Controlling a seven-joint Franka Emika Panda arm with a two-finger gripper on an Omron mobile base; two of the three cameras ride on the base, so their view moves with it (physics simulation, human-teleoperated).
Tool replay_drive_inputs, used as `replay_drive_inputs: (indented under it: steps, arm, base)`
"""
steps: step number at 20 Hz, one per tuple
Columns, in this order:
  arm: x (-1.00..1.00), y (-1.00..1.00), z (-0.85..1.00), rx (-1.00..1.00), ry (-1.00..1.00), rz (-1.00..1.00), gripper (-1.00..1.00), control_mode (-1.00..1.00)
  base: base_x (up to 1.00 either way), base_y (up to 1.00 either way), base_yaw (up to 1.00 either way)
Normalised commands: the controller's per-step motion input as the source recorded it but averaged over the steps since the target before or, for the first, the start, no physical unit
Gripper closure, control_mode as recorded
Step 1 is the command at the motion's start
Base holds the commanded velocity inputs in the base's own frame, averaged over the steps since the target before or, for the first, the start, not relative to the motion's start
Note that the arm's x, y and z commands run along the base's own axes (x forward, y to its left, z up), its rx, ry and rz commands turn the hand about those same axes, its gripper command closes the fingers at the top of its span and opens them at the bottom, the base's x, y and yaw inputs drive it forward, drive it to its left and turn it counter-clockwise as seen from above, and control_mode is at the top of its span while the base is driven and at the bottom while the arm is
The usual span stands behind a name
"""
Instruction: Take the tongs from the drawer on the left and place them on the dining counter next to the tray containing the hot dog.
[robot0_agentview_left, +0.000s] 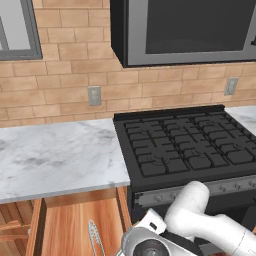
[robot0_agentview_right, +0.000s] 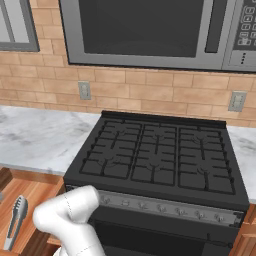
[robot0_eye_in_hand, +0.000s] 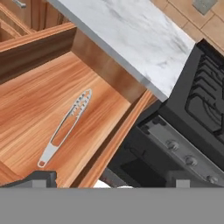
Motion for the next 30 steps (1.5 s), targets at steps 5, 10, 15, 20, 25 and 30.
replay_drive_inputs:
  steps: [5, 10, 15, 20, 25, 30]
  arm:
    - [0.15, 0.04, 0.44, 0.11, 0.22, -0.02, -1.00, -1.00]
    - [0.15, 0.14, 0.30, 0.09, 0.20, -0.06, -1.00, -1.00]
    - [0.12, 0.02, 0.14, 0.12, 0.20, -0.05, -1.00, -1.00]
    - [0.02, 0.00, 0.00, 0.09, 0.06, -0.01, -1.00, -1.00]
    - [0.00, 0.02, 0.00, 0.02, 0.02, 0.00, -1.00, -1.00]
    - [0.02, 0.09, 0.00, 0.10, 0.12, -0.02, -1.00, -1.00]
  base:
    - [0.00, 0.00, 0.00]
    - [0.00, 0.00, 0.00]
    - [0.00, 0.00, 0.00]
    - [0.00, 0.00, 0.00]
    - [0.00, 0.00, 0.00]
    - [0.00, 0.00, 0.00]
